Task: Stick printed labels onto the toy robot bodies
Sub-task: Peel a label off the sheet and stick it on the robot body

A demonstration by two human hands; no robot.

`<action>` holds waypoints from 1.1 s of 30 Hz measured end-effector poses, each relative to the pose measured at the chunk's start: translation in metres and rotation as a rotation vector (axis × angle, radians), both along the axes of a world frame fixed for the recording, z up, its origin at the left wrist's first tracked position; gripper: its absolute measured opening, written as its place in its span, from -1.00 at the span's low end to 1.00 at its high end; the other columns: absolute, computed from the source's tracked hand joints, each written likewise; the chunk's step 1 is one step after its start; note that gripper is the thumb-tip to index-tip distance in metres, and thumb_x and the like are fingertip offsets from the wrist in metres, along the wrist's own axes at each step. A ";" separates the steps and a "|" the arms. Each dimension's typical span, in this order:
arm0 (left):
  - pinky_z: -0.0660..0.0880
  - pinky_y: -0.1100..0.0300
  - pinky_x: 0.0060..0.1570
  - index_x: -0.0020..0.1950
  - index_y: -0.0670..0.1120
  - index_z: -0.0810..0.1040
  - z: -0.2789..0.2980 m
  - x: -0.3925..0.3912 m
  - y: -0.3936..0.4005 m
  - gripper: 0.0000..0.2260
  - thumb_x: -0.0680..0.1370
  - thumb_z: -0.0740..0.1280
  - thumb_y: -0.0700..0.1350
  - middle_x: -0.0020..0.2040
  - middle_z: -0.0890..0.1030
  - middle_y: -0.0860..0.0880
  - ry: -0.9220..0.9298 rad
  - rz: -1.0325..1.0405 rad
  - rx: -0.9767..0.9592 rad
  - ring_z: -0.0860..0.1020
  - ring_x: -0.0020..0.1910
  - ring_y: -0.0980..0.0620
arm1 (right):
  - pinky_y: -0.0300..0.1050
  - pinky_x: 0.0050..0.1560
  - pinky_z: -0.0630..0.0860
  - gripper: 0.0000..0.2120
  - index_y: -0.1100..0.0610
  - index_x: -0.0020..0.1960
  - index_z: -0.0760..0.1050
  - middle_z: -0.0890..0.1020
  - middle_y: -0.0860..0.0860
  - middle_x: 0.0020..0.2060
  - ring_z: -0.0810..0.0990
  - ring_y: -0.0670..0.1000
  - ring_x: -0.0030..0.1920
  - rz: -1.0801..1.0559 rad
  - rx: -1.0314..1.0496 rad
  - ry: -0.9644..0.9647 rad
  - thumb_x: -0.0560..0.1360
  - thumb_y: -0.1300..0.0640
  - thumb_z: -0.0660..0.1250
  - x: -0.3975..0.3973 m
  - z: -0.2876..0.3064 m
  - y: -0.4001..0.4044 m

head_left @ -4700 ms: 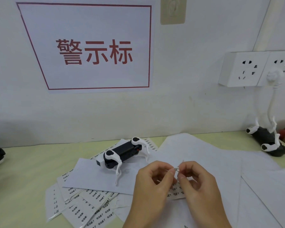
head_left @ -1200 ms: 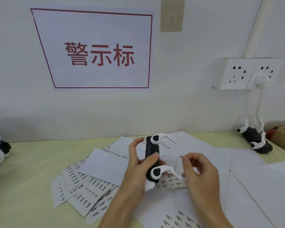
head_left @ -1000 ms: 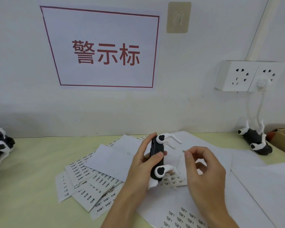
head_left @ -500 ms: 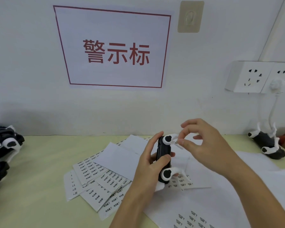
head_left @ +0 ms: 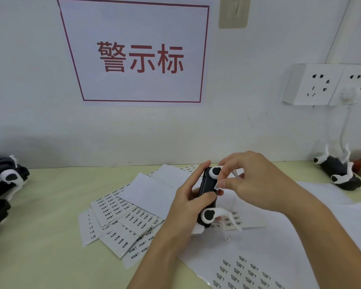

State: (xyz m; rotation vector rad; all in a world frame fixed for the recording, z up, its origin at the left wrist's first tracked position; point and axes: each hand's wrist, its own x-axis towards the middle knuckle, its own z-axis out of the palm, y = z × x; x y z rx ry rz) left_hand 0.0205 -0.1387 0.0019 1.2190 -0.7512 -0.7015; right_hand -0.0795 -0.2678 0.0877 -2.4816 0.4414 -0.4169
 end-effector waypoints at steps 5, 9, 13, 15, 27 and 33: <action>0.54 -0.27 0.13 0.38 0.29 0.49 0.001 0.001 0.000 -0.45 0.45 0.34 -0.17 0.12 0.69 -0.14 0.007 0.012 -0.001 0.64 0.14 -0.02 | -0.43 -0.07 0.30 -0.80 -0.05 -0.32 0.64 0.56 -0.31 -0.02 0.46 -0.36 0.04 -0.001 -0.008 -0.014 0.46 0.15 0.47 0.004 -0.001 0.001; 0.57 -0.09 0.08 0.39 0.28 0.48 0.000 0.001 -0.001 -0.44 0.45 0.34 -0.16 0.13 0.69 -0.10 -0.002 0.019 0.000 0.65 0.13 -0.02 | -0.45 -0.07 0.29 -0.79 -0.03 -0.32 0.65 0.54 -0.31 0.00 0.46 -0.34 0.02 -0.010 -0.009 -0.034 0.46 0.19 0.47 0.005 -0.002 0.004; 0.56 -0.07 0.06 0.38 0.29 0.49 0.001 0.000 0.000 -0.45 0.44 0.35 -0.16 0.11 0.70 -0.11 0.000 0.025 0.002 0.65 0.07 -0.01 | -0.41 -0.02 0.32 -0.77 -0.05 -0.34 0.65 0.57 -0.23 0.05 0.50 -0.20 0.07 -0.018 -0.021 -0.030 0.45 0.20 0.48 0.005 -0.002 0.005; 0.58 -0.02 0.02 0.36 0.30 0.50 0.001 0.000 0.000 -0.46 0.44 0.37 -0.12 0.09 0.70 -0.09 0.008 0.020 -0.002 0.66 0.01 0.01 | -0.42 -0.03 0.29 -0.77 -0.05 -0.33 0.65 0.57 -0.21 0.06 0.49 -0.19 0.09 -0.023 -0.038 -0.029 0.45 0.20 0.48 0.005 -0.002 0.006; 0.61 -0.01 -0.05 0.30 0.37 0.52 0.001 -0.001 -0.001 -0.53 0.44 0.42 -0.01 0.05 0.71 -0.11 0.043 0.051 0.010 0.66 -0.03 -0.04 | -0.45 0.00 0.26 -0.76 -0.04 -0.35 0.66 0.54 -0.30 -0.05 0.50 -0.19 0.06 -0.034 -0.053 -0.062 0.44 0.22 0.47 0.007 -0.004 0.009; 0.60 -0.08 0.11 0.29 0.38 0.51 0.002 -0.001 -0.001 -0.51 0.39 0.46 0.10 0.06 0.71 -0.11 0.015 0.065 0.026 0.66 0.08 -0.10 | -0.45 -0.01 0.27 -0.77 -0.03 -0.34 0.66 0.53 -0.32 -0.06 0.50 -0.18 0.07 -0.040 -0.044 -0.063 0.45 0.22 0.48 0.008 -0.004 0.010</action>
